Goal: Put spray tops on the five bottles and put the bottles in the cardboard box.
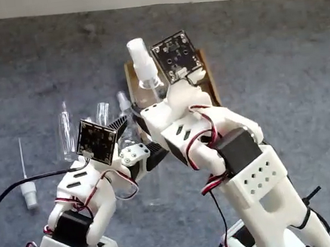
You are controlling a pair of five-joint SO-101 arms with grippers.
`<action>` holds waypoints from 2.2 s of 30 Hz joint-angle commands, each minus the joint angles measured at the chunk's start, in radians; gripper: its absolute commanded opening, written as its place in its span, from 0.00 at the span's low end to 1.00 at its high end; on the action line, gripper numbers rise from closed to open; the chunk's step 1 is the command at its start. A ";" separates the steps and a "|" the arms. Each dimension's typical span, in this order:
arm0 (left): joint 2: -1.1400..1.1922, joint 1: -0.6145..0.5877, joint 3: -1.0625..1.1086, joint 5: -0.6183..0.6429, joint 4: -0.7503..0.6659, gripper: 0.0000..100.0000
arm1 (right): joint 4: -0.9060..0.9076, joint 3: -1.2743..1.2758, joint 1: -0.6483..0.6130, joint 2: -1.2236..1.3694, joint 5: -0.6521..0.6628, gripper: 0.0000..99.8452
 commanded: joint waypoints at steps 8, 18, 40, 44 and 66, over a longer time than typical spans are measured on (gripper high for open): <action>0.005 -0.047 0.044 -0.005 -0.025 0.25 | -0.334 -0.104 0.196 0.268 0.048 0.00; 0.012 -0.159 0.059 -0.012 -0.031 0.04 | -0.690 -0.403 0.223 0.877 0.043 0.00; 0.013 -0.160 0.077 -0.012 -0.071 0.04 | -1.073 -0.455 0.199 1.248 0.040 0.00; 0.013 -0.160 0.090 -0.012 -0.094 0.04 | -1.124 -0.400 0.185 1.248 0.041 0.00; 0.013 -0.160 0.088 -0.012 -0.091 0.04 | -1.171 -0.394 0.177 1.345 0.046 0.01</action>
